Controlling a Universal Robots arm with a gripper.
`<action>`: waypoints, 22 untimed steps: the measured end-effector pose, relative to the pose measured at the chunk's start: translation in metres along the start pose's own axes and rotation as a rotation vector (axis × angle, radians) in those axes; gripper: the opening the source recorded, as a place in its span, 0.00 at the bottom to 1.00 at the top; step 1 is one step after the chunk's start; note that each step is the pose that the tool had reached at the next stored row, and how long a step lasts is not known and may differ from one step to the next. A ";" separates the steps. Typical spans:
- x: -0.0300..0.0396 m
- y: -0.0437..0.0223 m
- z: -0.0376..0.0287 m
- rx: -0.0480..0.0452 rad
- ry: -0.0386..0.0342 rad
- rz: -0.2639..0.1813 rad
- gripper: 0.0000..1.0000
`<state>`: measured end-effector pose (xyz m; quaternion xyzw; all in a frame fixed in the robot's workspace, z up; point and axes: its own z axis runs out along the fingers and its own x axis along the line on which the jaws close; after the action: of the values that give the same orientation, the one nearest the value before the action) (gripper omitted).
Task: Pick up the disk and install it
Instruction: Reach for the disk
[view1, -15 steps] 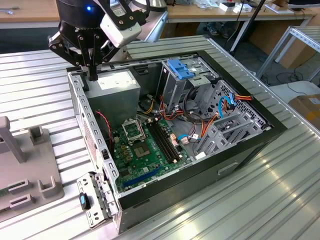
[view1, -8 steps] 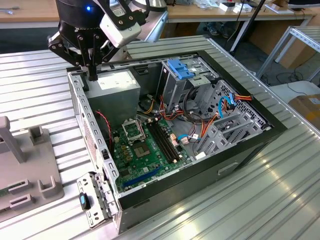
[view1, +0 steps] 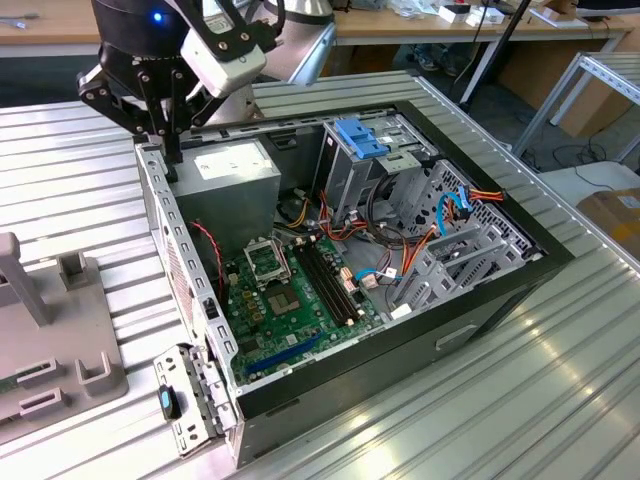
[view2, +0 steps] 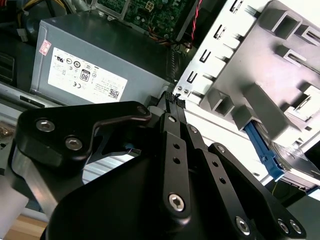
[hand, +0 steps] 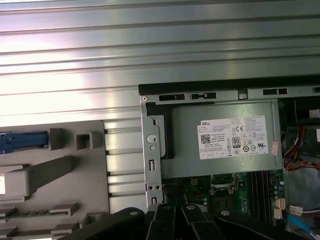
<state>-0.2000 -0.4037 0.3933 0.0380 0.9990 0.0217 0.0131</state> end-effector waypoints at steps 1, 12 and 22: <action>0.0022 -0.0002 -0.0001 0.0000 0.0000 0.000 0.11; 0.0091 -0.0007 -0.0002 -0.0001 0.0000 0.000 0.11; 0.0162 -0.0012 -0.0003 -0.0001 0.0000 0.000 0.11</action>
<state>-0.2163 -0.4037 0.3932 0.0380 0.9990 0.0217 0.0131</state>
